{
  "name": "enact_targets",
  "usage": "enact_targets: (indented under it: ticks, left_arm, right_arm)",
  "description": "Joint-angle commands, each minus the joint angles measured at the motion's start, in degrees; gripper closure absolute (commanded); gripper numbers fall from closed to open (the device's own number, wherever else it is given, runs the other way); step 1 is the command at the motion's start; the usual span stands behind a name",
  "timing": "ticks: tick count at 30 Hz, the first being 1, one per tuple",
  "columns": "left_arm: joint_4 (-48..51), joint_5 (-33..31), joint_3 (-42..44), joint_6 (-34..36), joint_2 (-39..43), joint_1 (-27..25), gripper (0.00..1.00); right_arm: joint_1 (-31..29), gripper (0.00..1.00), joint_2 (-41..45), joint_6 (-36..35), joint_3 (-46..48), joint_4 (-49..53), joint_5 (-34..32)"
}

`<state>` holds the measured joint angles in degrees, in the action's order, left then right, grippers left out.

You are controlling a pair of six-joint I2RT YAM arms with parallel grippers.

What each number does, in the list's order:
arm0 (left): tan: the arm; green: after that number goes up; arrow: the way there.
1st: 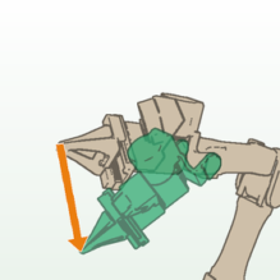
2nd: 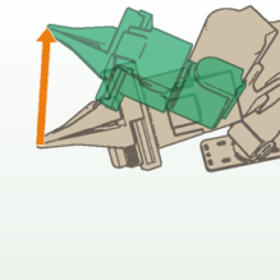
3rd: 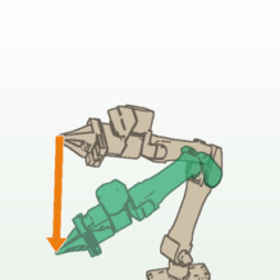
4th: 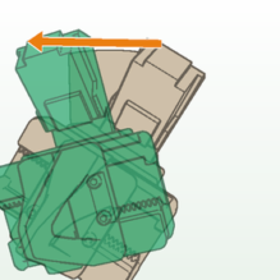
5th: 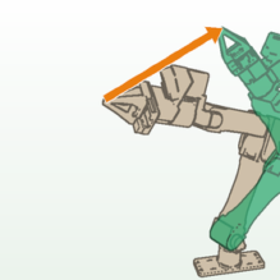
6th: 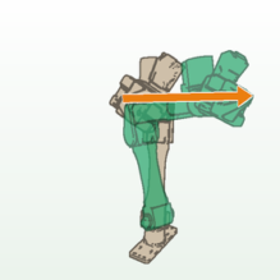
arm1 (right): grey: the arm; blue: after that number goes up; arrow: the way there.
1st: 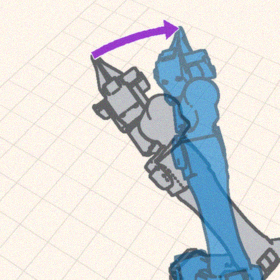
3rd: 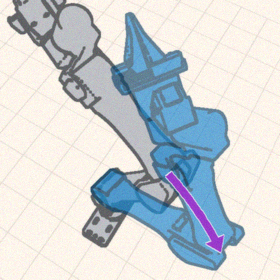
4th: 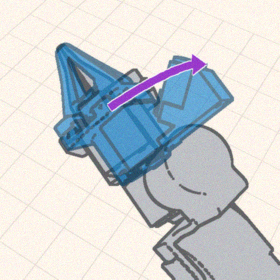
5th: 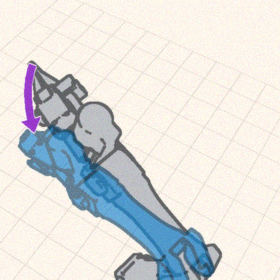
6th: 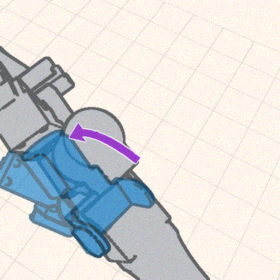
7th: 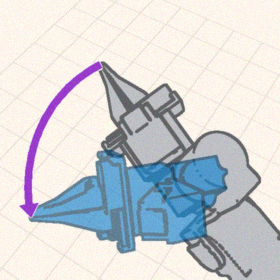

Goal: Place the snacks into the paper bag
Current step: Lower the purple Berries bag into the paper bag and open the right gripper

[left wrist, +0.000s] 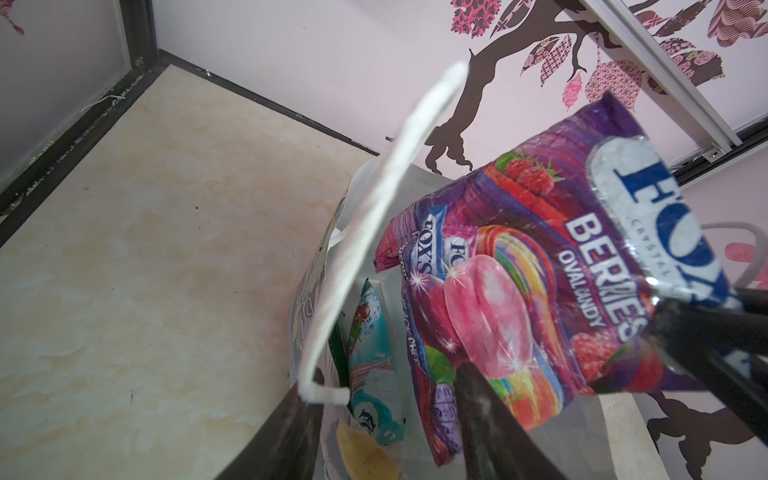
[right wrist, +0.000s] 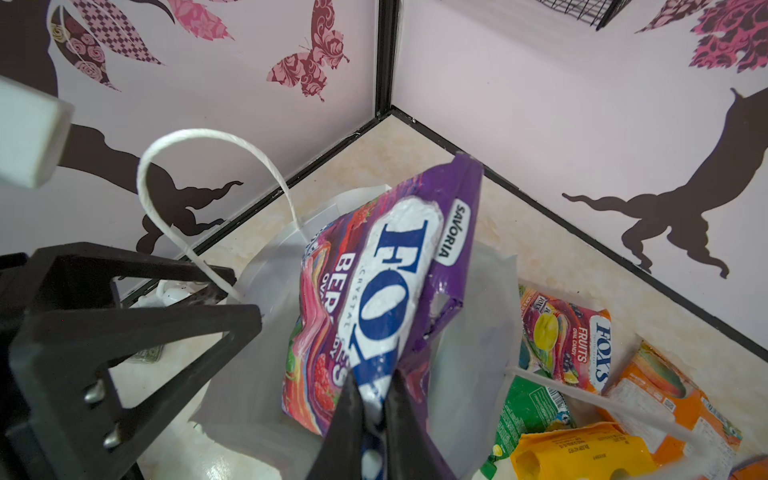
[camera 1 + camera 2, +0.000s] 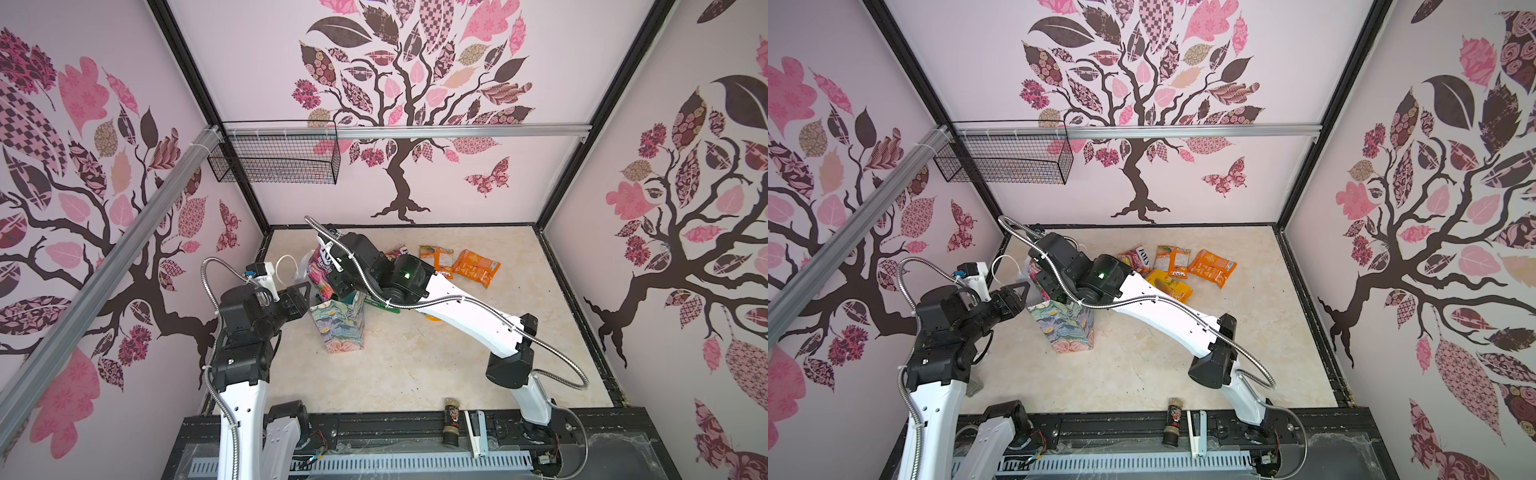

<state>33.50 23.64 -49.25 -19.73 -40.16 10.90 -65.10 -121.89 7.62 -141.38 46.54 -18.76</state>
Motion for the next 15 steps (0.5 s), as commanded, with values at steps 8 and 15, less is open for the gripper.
enact_targets:
  ticks: [8, 15]
  left_arm:
    - [-1.1, 1.0, 1.5, -0.2, -0.5, 0.2, 0.45]
    - [-1.3, 1.0, 1.7, -0.2, -0.2, 0.3, 0.45]
  right_arm:
    - [0.7, 1.00, -1.8, 5.3, -0.6, -0.9, 7.5]
    - [1.8, 1.00, -3.4, 7.0, -0.9, 0.6, 10.0]
